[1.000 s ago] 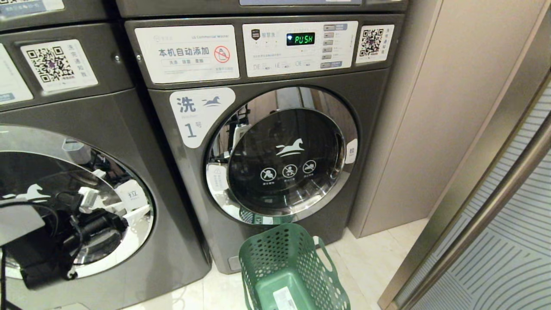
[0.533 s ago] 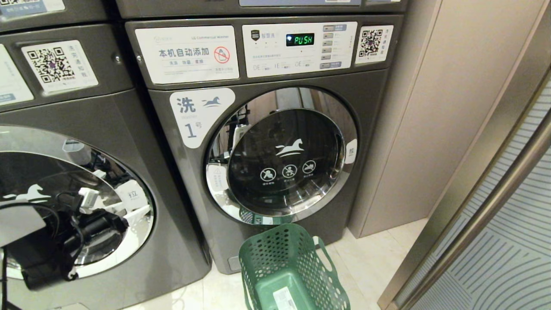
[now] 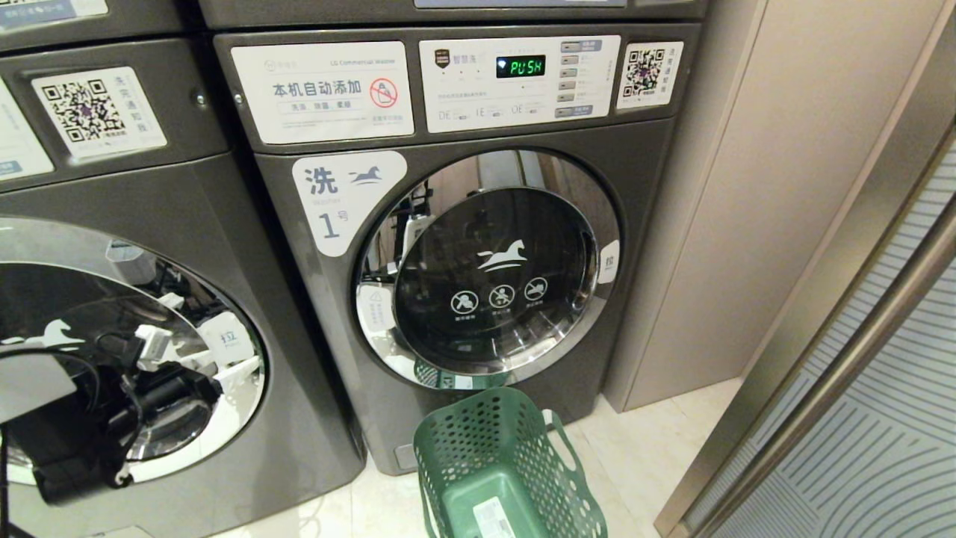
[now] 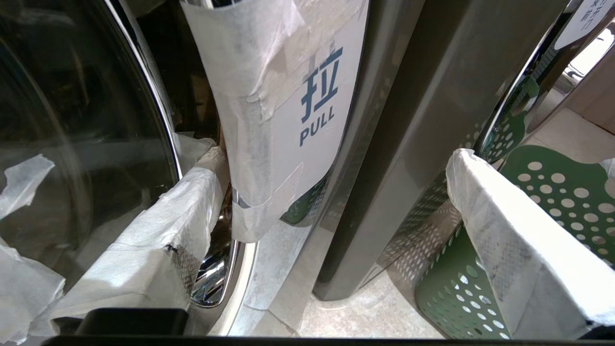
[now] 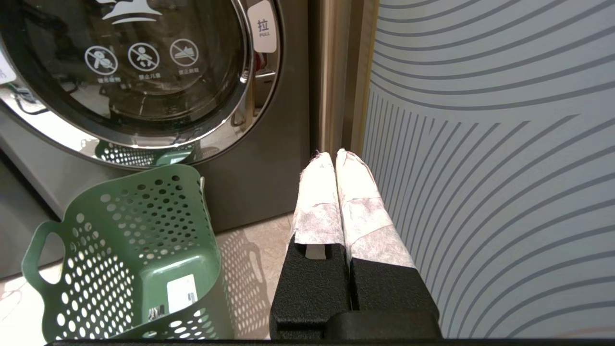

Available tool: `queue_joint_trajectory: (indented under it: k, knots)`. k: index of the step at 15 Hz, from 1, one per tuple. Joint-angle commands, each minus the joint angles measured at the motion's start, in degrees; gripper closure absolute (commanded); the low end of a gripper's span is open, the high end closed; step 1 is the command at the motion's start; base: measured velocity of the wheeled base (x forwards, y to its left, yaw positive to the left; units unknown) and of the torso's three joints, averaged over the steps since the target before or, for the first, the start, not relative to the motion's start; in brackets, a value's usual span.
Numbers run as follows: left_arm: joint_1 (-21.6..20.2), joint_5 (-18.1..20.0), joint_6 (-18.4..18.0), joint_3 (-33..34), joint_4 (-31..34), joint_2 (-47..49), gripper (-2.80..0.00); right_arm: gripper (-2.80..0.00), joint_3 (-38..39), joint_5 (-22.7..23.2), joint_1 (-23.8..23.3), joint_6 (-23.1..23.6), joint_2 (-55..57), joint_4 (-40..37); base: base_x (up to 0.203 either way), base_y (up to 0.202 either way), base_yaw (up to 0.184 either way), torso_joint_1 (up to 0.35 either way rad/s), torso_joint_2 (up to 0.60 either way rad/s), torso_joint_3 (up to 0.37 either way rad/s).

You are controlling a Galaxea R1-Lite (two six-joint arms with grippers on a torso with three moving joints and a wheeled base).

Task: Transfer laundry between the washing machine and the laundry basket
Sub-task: Open the lid of the washing machine

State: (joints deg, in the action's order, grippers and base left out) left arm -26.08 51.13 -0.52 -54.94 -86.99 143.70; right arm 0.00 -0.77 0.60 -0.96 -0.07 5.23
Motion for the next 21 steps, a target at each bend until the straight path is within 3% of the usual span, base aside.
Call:
queue_joint_trajectory:
  k: [1,8,11,15,17,21]
  knots:
    - [-0.03,0.73,-0.02,0.72,-0.67,-1.32,-2.8,0.0,1.93,-0.02,0.02,0.0,0.07,0.04,0.0,0.0,0.0,0.0,0.0,0.0]
    - [-0.56,1.05,-2.65,4.87,-0.67,-2.64,-2.8,0.0,1.93,-0.02,0.02,0.0,0.07,0.04,0.0,0.0,0.0,0.0,0.0,0.0]
    - [-0.9,4.96,-2.99,4.85,-0.67,-2.64,-2.8,0.0,1.93,-0.02,0.02,0.0,0.07,0.04,0.0,0.0,0.0,0.0,0.0,0.0]
    - [-0.91,5.91,-2.91,4.85,-0.67,-2.38,-2.8,0.0,1.93,-0.02,0.02,0.0,0.07,0.04,0.0,0.0,0.0,0.0,0.0,0.0]
    - [-0.91,7.93,-2.84,4.2,-0.67,-1.72,-2.8,0.0,1.93,-0.02,0.02,0.0,0.07,0.04,0.0,0.0,0.0,0.0,0.0,0.0]
    - [-0.24,8.11,-0.98,-2.25,-0.67,1.77,-2.8,0.0,1.93,-0.02,0.02,0.0,0.07,0.04,0.0,0.0,0.0,0.0,0.0,0.0]
